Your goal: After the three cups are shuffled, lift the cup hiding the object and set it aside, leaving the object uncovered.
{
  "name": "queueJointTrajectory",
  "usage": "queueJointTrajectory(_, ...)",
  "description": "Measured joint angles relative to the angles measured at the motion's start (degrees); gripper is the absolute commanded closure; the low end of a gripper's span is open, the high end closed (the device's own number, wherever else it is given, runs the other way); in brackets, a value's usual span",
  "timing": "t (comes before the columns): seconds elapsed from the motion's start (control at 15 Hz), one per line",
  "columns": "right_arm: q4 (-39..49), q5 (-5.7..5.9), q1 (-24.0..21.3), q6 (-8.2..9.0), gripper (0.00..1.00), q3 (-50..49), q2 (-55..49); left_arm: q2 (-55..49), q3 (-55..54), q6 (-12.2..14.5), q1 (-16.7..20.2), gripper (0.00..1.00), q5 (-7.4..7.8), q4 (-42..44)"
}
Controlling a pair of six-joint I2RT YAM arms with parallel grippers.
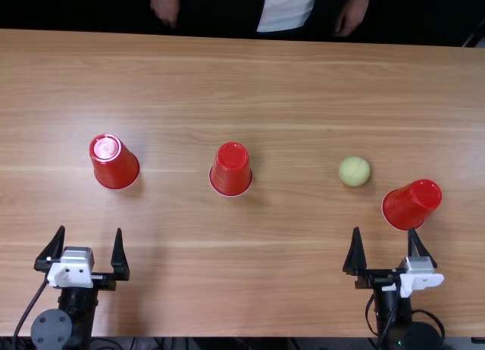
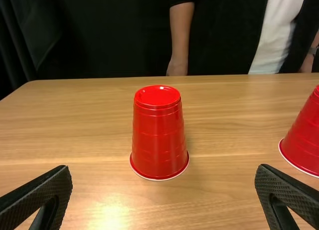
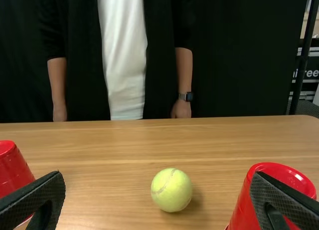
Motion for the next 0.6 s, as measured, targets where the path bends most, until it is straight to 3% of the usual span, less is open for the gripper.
queueJointTrajectory(0.6, -0.1, 0.15, 0.0, -0.26, 0.00, 0.0, 0.0, 0.0, 0.0, 0.0, 0.0, 0.00, 0.39, -0.1)
